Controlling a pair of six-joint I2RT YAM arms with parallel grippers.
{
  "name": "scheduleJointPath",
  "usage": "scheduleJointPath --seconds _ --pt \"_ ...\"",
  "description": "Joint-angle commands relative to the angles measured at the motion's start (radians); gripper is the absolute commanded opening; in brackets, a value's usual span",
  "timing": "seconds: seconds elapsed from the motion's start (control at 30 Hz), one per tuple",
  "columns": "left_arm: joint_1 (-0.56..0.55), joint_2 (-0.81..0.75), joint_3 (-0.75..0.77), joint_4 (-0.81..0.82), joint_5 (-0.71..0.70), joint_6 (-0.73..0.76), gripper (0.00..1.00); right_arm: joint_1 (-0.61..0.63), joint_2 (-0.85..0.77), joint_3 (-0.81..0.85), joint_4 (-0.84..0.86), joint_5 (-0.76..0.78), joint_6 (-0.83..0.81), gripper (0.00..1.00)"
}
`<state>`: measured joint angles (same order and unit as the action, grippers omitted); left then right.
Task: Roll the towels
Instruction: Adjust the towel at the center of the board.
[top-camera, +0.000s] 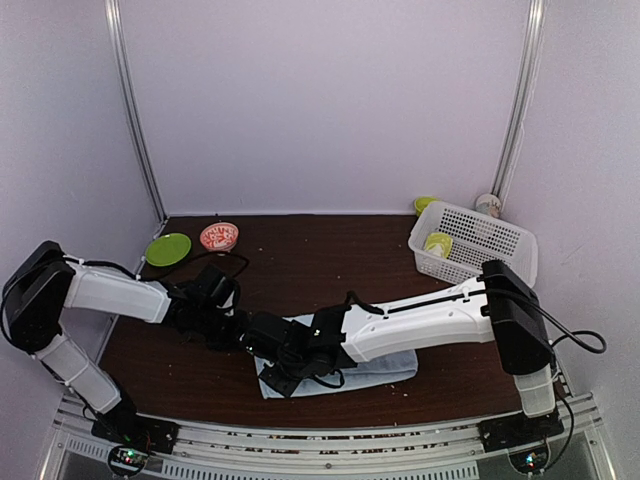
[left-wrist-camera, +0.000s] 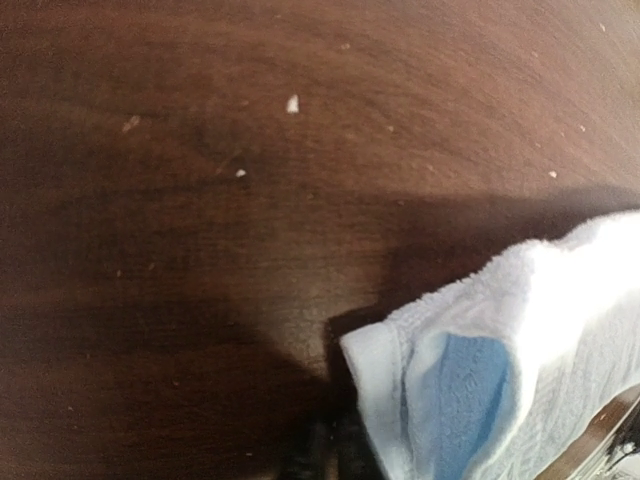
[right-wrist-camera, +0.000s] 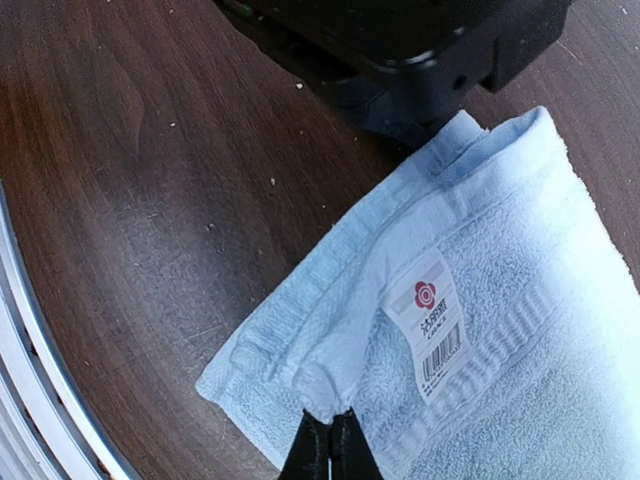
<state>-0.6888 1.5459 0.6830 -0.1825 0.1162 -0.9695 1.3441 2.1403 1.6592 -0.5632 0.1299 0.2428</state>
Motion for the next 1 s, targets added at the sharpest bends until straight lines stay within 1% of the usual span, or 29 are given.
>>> scheduleJointPath --seconds 0.0,0.3,0.7,0.97 --pt "0.000 0.028 0.022 0.028 0.017 0.017 0.00 -0.002 -0.034 -0.005 0.007 -0.022 0.015 0.00" --pt "-0.002 0.058 0.017 0.051 0.017 0.023 0.00 0.000 -0.073 -0.050 0.025 -0.094 -0.001 0.00" --pt "-0.006 0.072 -0.005 0.069 0.013 0.025 0.00 0.001 -0.139 -0.090 0.059 -0.146 0.019 0.00" --pt "-0.007 0.075 -0.016 0.077 0.015 0.024 0.00 0.000 -0.161 -0.117 0.045 -0.181 0.007 0.00"
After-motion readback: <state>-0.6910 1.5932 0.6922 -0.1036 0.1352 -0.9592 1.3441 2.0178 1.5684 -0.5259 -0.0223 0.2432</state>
